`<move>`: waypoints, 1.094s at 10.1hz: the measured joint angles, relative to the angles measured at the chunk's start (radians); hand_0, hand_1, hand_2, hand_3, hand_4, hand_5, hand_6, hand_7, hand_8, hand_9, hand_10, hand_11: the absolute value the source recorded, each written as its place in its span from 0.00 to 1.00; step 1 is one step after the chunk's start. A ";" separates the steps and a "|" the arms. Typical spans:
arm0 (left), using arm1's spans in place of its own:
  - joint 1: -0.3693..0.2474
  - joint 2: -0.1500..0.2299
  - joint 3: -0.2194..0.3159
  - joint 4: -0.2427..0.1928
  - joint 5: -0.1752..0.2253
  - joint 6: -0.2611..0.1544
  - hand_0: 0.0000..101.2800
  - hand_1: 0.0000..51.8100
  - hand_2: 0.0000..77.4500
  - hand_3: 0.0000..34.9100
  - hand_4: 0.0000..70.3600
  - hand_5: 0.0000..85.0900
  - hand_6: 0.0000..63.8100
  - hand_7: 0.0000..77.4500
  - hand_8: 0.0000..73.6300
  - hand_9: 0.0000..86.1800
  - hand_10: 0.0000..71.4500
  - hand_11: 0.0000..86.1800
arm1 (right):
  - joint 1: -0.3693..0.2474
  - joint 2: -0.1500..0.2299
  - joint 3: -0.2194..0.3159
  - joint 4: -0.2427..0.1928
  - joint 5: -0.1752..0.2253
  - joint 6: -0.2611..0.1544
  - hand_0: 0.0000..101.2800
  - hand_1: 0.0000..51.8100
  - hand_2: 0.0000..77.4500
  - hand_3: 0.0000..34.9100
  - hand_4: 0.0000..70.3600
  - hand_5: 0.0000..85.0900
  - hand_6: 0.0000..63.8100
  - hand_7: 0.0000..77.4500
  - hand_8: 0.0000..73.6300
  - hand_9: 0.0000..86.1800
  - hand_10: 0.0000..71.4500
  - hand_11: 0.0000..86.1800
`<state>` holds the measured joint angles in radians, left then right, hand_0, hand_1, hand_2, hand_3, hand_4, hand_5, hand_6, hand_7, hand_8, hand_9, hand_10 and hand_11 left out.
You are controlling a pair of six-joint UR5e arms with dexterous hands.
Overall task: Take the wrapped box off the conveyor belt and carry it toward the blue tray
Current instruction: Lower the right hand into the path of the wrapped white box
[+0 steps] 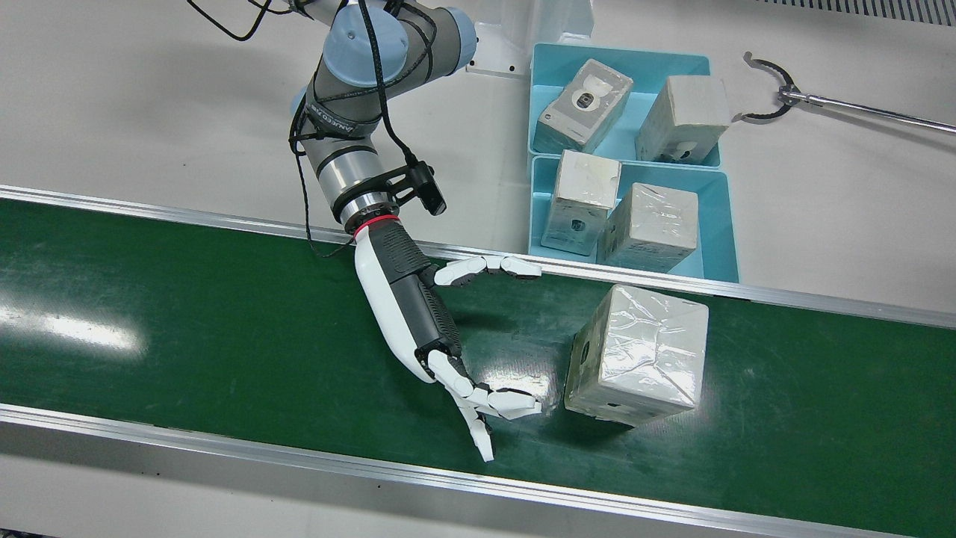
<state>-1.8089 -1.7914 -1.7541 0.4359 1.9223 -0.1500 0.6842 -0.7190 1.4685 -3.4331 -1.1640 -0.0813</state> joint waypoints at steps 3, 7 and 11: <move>0.000 0.000 0.000 0.000 0.000 0.000 0.00 0.00 0.01 0.00 0.00 0.01 0.00 0.01 0.01 0.00 0.00 0.01 | 0.000 -0.002 0.001 0.000 0.000 -0.001 0.51 0.40 0.27 0.45 0.19 0.28 0.11 0.32 0.01 0.04 0.00 0.02; 0.000 0.000 0.000 0.000 0.000 0.000 0.00 0.00 0.01 0.00 0.00 0.01 0.00 0.01 0.01 0.00 0.01 0.00 | -0.001 -0.001 0.001 0.000 0.001 -0.001 0.51 0.40 0.27 0.45 0.19 0.28 0.11 0.32 0.01 0.04 0.00 0.02; 0.000 0.000 0.000 0.000 0.000 0.000 0.00 0.00 0.01 0.00 0.00 0.01 0.00 0.01 0.01 0.00 0.01 0.00 | -0.001 -0.001 0.000 0.000 0.001 -0.003 0.51 0.40 0.27 0.48 0.19 0.28 0.11 0.32 0.01 0.04 0.00 0.02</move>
<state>-1.8090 -1.7914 -1.7541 0.4359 1.9223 -0.1500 0.6828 -0.7195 1.4687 -3.4330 -1.1628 -0.0838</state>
